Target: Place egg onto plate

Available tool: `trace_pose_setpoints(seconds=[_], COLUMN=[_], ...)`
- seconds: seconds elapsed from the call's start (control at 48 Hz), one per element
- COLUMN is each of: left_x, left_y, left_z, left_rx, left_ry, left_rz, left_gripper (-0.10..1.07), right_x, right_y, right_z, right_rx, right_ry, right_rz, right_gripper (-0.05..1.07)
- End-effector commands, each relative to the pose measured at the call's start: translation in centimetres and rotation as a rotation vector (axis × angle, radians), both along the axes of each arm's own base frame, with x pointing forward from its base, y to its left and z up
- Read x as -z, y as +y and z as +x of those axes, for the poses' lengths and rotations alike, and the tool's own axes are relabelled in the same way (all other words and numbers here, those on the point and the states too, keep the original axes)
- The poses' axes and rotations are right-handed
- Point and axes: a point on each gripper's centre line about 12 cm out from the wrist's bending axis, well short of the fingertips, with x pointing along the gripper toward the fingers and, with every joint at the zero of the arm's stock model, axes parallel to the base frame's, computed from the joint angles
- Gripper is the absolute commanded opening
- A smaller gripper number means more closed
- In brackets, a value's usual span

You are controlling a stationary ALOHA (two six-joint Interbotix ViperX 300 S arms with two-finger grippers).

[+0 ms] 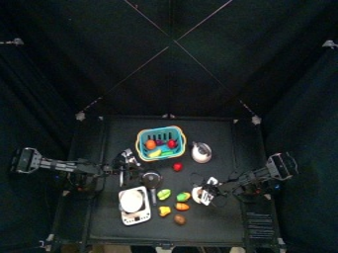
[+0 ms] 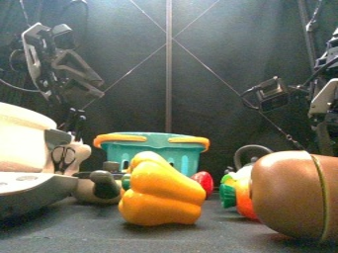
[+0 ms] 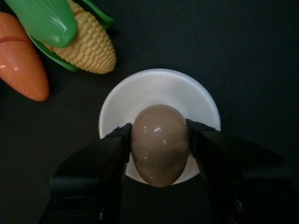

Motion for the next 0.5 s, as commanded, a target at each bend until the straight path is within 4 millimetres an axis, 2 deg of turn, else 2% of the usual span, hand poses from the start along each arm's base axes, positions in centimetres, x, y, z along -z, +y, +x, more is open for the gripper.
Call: trace_pose_setpoints(seconds=[0.0,0.167,0.479], left_x=[-0.77,-0.71,-0.73], left_y=[0.07,0.06,0.1], left_z=[0.38,0.35,0.35], left_rx=[-0.003,-0.004,-0.007], left_ry=[-0.027,-0.026,-0.028], left_rz=[0.002,0.0,-0.005], left_gripper=[0.74,0.74,0.74], right_x=[-0.78,-1.02,-1.65], right_y=[0.13,0.18,0.06], right_z=[0.62,0.81,1.08], right_rx=[-0.001,-0.002,-0.02], right_ry=[-0.031,-0.04,-0.057], right_rz=[0.007,0.009,-0.01], right_gripper=[0.9,0.98,0.98])
